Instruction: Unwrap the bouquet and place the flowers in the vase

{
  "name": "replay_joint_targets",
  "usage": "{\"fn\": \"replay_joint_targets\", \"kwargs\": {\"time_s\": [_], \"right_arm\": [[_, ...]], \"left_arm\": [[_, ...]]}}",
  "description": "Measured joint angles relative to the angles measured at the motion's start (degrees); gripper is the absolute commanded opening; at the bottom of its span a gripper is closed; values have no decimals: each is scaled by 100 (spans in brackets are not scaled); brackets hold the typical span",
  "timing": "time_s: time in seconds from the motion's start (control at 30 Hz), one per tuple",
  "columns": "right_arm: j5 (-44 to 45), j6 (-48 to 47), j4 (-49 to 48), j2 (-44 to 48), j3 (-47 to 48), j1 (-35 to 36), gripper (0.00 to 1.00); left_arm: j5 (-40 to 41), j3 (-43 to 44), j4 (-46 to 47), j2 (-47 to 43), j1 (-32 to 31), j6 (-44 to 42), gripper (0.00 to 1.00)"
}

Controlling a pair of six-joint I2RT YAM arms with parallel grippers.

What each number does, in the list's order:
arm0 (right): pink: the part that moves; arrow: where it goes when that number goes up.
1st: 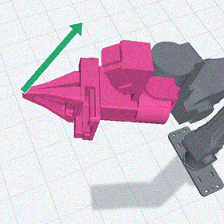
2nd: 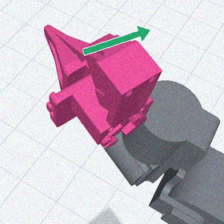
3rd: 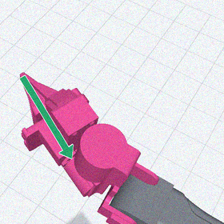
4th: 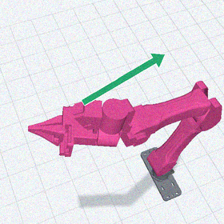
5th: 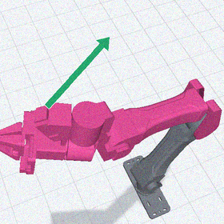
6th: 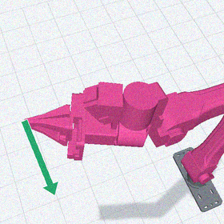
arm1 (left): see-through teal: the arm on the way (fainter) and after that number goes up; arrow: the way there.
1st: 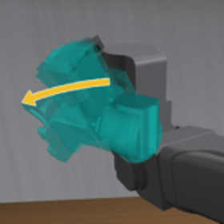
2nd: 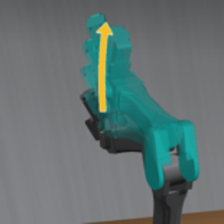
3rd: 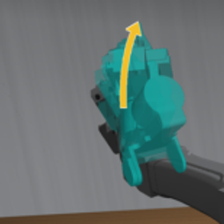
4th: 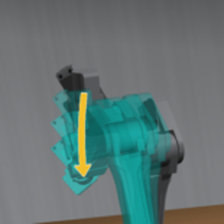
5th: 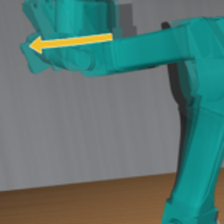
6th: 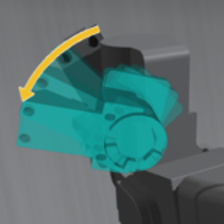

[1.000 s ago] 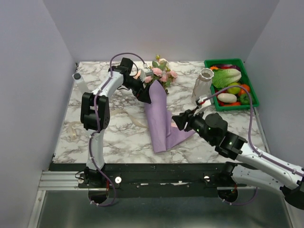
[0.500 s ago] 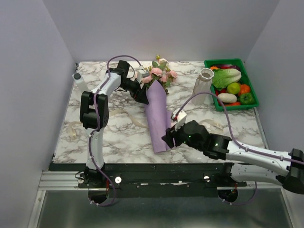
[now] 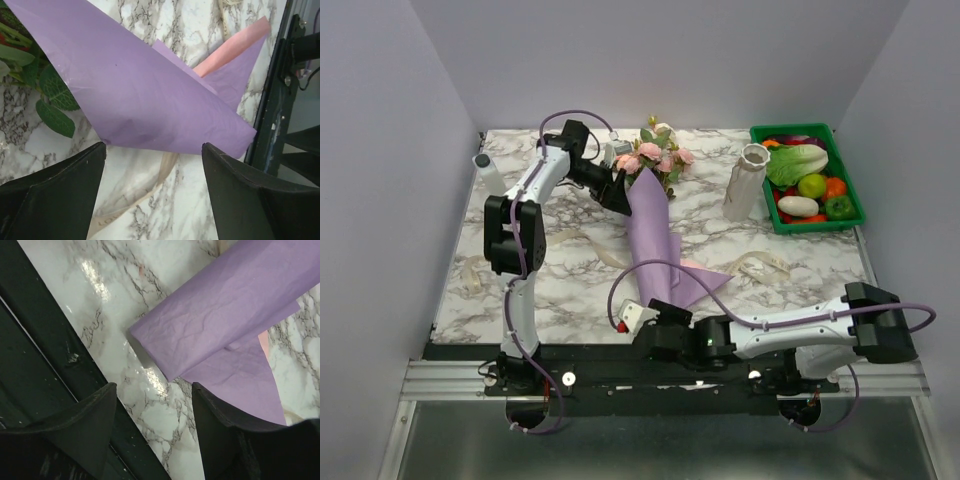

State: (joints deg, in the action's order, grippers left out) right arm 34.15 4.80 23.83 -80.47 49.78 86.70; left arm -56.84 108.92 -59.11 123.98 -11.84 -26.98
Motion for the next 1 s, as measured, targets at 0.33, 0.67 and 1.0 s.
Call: {"fn": "replay_joint_targets", "kwargs": {"time_s": [0.33, 0.67, 1.0], "right_arm": [[802, -1045, -562, -750, -24, 138, 69], [855, -1950, -1530, -1182, -210, 160, 69], [990, -1609, -1386, -1281, -210, 179, 69]], "left_arm": [[155, -332, -1123, -1327, 621, 66, 97], [332, -372, -1665, -2483, 1196, -155, 99], [348, -376, -1711, -2485, 1290, -223, 99]]}}
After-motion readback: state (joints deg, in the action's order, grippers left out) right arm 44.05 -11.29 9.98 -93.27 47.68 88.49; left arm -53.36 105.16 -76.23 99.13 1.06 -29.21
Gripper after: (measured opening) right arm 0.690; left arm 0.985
